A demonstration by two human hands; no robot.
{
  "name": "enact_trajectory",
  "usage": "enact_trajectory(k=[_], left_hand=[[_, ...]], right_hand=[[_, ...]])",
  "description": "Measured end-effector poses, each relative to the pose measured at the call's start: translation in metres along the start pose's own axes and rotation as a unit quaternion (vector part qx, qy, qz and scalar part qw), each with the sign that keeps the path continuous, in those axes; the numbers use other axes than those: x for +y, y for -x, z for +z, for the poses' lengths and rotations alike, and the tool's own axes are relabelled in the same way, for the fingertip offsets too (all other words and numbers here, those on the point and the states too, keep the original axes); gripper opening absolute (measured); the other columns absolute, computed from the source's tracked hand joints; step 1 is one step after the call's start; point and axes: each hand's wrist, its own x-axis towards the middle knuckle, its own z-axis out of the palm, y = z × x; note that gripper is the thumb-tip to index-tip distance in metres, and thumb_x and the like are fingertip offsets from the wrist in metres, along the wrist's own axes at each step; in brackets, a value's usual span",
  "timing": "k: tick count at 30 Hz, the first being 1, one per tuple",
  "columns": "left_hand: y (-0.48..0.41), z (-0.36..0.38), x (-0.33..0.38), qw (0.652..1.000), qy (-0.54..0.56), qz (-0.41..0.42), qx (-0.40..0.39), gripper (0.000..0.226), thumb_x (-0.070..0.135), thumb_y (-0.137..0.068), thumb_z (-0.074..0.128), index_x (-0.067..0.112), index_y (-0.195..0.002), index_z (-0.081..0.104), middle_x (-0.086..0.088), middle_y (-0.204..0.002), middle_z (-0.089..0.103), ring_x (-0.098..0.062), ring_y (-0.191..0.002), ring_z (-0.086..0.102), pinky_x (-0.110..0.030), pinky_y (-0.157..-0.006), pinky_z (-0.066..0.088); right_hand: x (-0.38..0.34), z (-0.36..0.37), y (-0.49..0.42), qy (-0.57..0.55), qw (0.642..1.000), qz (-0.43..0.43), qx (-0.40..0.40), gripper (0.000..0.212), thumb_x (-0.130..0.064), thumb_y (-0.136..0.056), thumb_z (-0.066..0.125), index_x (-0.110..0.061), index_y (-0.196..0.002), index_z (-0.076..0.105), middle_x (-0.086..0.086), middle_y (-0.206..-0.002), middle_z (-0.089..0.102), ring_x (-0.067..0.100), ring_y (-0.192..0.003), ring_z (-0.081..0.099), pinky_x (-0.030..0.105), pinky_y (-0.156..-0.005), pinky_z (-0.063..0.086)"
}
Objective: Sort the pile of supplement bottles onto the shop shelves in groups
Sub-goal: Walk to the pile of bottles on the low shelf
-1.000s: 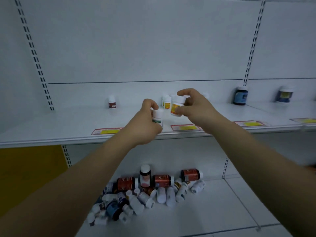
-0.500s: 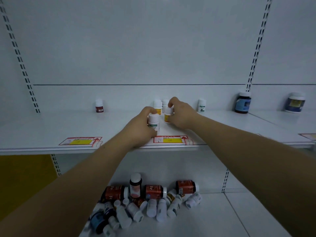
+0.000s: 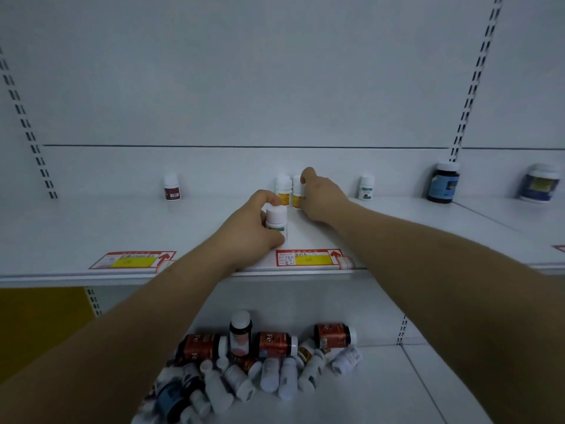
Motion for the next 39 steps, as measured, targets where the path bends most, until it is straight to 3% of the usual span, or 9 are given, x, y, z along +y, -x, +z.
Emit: enact_trajectory(k=[6, 10, 16, 20, 24, 26, 29, 34, 39], left_hand=[[-0.003, -0.002, -0.001, 1.000, 0.003, 0.006, -0.016, 0.047, 0.011, -0.086, 0.065, 0.032, -0.119, 0.040, 0.007, -0.091, 0.057, -0.014, -0.086, 0.060, -0.030, -0.081, 0.050], [-0.010, -0.007, 0.004, 0.999, -0.014, 0.003, -0.047, 0.047, 0.010, -0.084, 0.067, 0.032, -0.115, 0.041, 0.002, -0.093, 0.058, -0.013, -0.080, 0.059, -0.026, -0.068, 0.050], [-0.033, 0.022, 0.035, 0.994, -0.083, 0.026, -0.062, 0.044, 0.014, -0.080, 0.071, 0.032, -0.108, 0.042, -0.004, -0.109, 0.055, -0.013, -0.082, 0.055, -0.022, -0.057, 0.041], [-0.049, 0.069, 0.064, 0.991, -0.107, 0.044, -0.073, 0.046, 0.016, -0.079, 0.073, 0.029, -0.109, 0.041, -0.006, -0.106, 0.059, -0.021, -0.087, 0.058, -0.028, -0.069, 0.049], [-0.069, 0.111, 0.094, 0.988, -0.119, 0.048, -0.088, 0.050, 0.013, -0.080, 0.071, 0.029, -0.115, 0.039, -0.008, -0.106, 0.060, -0.026, -0.090, 0.061, -0.035, -0.071, 0.051], [-0.080, 0.127, 0.103, 0.988, -0.121, 0.044, -0.085, 0.055, 0.013, -0.081, 0.071, 0.027, -0.121, 0.036, -0.005, -0.108, 0.058, -0.023, -0.091, 0.060, -0.029, -0.069, 0.050], [-0.093, 0.142, 0.105, 0.992, -0.100, 0.034, -0.064, 0.052, 0.016, -0.080, 0.074, 0.023, -0.117, 0.039, 0.001, -0.109, 0.058, -0.018, -0.090, 0.059, -0.022, -0.066, 0.047], [-0.108, 0.146, 0.099, 0.992, -0.125, 0.015, -0.033, 0.043, 0.017, -0.082, 0.072, 0.023, -0.111, 0.041, 0.003, -0.105, 0.058, -0.016, -0.084, 0.058, -0.028, -0.073, 0.046], [-0.122, 0.143, 0.092, 0.988, -0.154, 0.001, -0.011, 0.042, 0.016, -0.084, 0.069, 0.024, -0.114, 0.040, -0.001, -0.094, 0.061, -0.021, -0.082, 0.058, -0.033, -0.076, 0.049]], right_hand=[[-0.003, 0.006, -0.003, -0.019, 1.000, 0.021, -0.002, 0.048, -0.022, -0.093, 0.056, -0.011, -0.133, 0.031, 0.016, -0.112, 0.058, 0.028, -0.094, 0.055, 0.032, -0.073, 0.037], [0.004, -0.012, 0.006, -0.024, 0.999, 0.043, -0.017, 0.064, -0.034, -0.090, 0.063, -0.013, -0.141, 0.031, 0.014, -0.132, 0.049, 0.029, -0.114, 0.052, 0.032, -0.084, 0.040], [0.067, -0.059, 0.032, 0.069, 0.989, 0.077, -0.109, 0.064, -0.053, -0.093, 0.049, -0.014, -0.142, 0.037, 0.012, -0.144, 0.043, 0.030, -0.128, 0.043, 0.033, -0.101, 0.034], [0.129, -0.078, 0.048, 0.088, 0.976, 0.111, -0.166, 0.068, -0.061, -0.094, 0.037, -0.018, -0.147, 0.031, 0.008, -0.152, 0.034, 0.028, -0.136, 0.036, 0.038, -0.109, 0.028], [0.180, -0.090, 0.052, 0.111, 0.966, 0.118, -0.200, 0.078, -0.073, -0.089, 0.028, -0.026, -0.151, 0.022, 0.008, -0.157, 0.023, 0.030, -0.142, 0.027, 0.045, -0.116, 0.023], [0.197, -0.089, 0.051, 0.134, 0.960, 0.103, -0.223, 0.084, -0.079, -0.085, 0.021, -0.029, -0.152, 0.018, 0.008, -0.158, 0.021, 0.031, -0.143, 0.025, 0.049, -0.116, 0.021], [0.210, -0.082, 0.047, 0.154, 0.952, 0.074, -0.253, 0.087, -0.081, -0.082, 0.012, -0.029, -0.152, 0.014, 0.011, -0.158, 0.020, 0.032, -0.143, 0.024, 0.053, -0.114, 0.020], [0.214, -0.075, 0.045, 0.136, 0.954, 0.053, -0.263, 0.081, -0.075, -0.088, 0.012, -0.028, -0.154, 0.007, 0.013, -0.160, 0.007, 0.035, -0.146, 0.010, 0.053, -0.116, 0.011], [0.216, -0.074, 0.044, 0.131, 0.954, 0.049, -0.266, 0.084, -0.077, -0.087, 0.013, -0.028, -0.154, 0.006, 0.012, -0.161, 0.005, 0.035, -0.147, 0.007, 0.053, -0.116, 0.010]])
